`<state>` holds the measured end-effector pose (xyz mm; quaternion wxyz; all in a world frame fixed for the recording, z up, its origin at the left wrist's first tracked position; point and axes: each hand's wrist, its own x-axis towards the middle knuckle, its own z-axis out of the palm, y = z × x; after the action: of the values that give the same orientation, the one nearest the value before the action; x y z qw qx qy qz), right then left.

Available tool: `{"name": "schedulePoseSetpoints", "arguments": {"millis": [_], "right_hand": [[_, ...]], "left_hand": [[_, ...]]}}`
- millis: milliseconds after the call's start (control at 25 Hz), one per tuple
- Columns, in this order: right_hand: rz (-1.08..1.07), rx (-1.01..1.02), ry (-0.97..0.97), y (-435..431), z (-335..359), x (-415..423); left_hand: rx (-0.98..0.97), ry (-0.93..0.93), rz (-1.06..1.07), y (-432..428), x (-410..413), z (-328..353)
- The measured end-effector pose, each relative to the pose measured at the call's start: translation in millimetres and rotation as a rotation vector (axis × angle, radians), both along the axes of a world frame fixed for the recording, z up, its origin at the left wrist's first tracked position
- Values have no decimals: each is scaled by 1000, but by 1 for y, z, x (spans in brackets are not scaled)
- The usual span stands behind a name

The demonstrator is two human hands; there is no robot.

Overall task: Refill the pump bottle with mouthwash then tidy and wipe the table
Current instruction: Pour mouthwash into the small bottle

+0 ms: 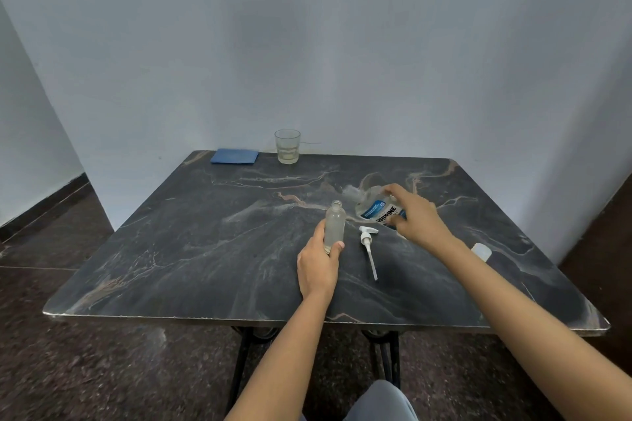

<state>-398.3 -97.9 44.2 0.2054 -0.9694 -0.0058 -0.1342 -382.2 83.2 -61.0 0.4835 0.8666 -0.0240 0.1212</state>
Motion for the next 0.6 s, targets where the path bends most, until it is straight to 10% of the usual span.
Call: {"name": "schedulePoseSetpoints", "arguments": {"millis": [240,600], "right_hand": [[-105,624,-165,-18,-32,-17],[-159,786,-168,-35,-73,-27]], "left_hand": [[-4,-23,-8,0,1,-1],[-6,-34,-13,0,-1,0]]}}
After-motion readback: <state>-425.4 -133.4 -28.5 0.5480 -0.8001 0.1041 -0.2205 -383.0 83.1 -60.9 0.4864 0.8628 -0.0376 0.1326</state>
